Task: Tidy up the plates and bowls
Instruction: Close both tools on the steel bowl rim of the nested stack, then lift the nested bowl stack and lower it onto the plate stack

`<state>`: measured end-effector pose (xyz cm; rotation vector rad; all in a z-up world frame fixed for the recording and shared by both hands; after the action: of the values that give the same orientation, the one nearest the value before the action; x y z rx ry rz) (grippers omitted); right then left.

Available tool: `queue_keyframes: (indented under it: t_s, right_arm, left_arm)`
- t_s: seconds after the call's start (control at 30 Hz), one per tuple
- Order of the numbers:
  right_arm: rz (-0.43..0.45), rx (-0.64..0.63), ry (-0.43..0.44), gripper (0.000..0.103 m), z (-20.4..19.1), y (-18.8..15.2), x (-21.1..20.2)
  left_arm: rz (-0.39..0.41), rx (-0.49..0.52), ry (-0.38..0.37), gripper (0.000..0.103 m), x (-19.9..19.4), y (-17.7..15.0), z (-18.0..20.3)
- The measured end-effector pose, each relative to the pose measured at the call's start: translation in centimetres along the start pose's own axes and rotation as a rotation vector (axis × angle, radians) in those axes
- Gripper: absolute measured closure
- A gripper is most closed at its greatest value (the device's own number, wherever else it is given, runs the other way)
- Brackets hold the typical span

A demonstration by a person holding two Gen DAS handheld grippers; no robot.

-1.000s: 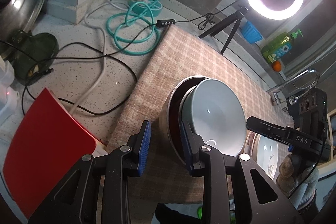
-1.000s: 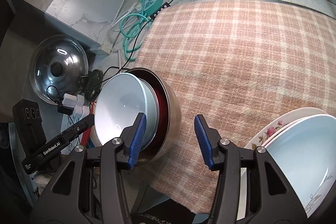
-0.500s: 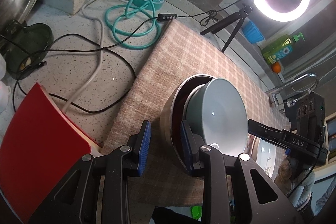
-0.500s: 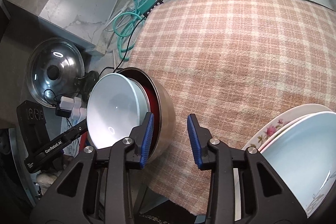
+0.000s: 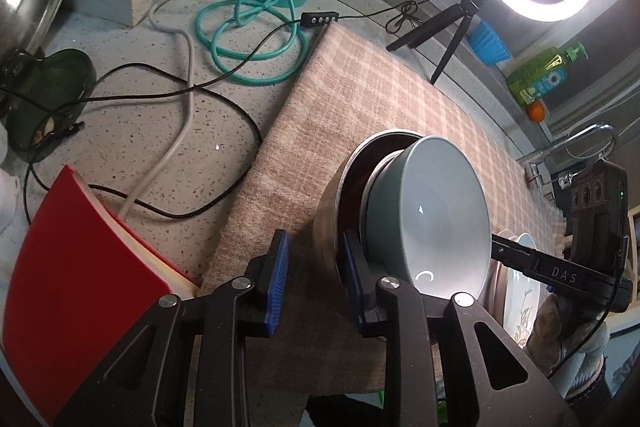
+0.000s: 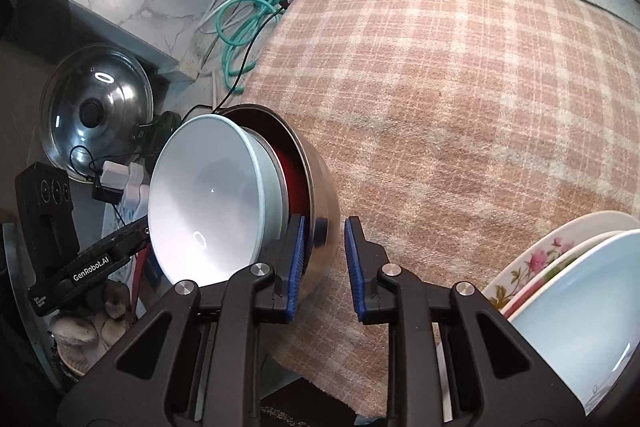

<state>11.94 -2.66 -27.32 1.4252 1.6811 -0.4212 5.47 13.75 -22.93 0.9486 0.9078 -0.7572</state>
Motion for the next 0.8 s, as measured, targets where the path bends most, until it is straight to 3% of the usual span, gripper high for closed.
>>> queue_keyframes:
  t_s: [0.23,0.5,0.8]
  right_arm:
    - [-0.005,-0.038,-0.033,0.088,-0.6,0.1,0.1]
    - [0.003,-0.033,-0.042,0.088,-0.3,-0.3,-0.9]
    - [0.059,-0.013,-0.033,0.088,-0.1,-0.9,-5.2]
  left_arm:
    - [0.008,0.032,-0.008,0.096,-0.1,0.1,0.9]
    - [0.014,0.049,-0.002,0.096,-0.6,0.1,1.7]
    - [0.047,0.099,-0.030,0.096,-2.4,0.2,4.7]
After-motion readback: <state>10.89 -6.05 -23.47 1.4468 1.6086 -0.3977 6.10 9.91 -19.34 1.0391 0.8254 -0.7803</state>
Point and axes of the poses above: each gripper's, at about its wrist camera, not at the fingertips, and x roughly the way its jaws point, z to its right, y to its top, the point moved 7 cm from there along x, roughly the way its jaws point, and after that the axes turned 8 degrees about y, right-handed, at the moved point
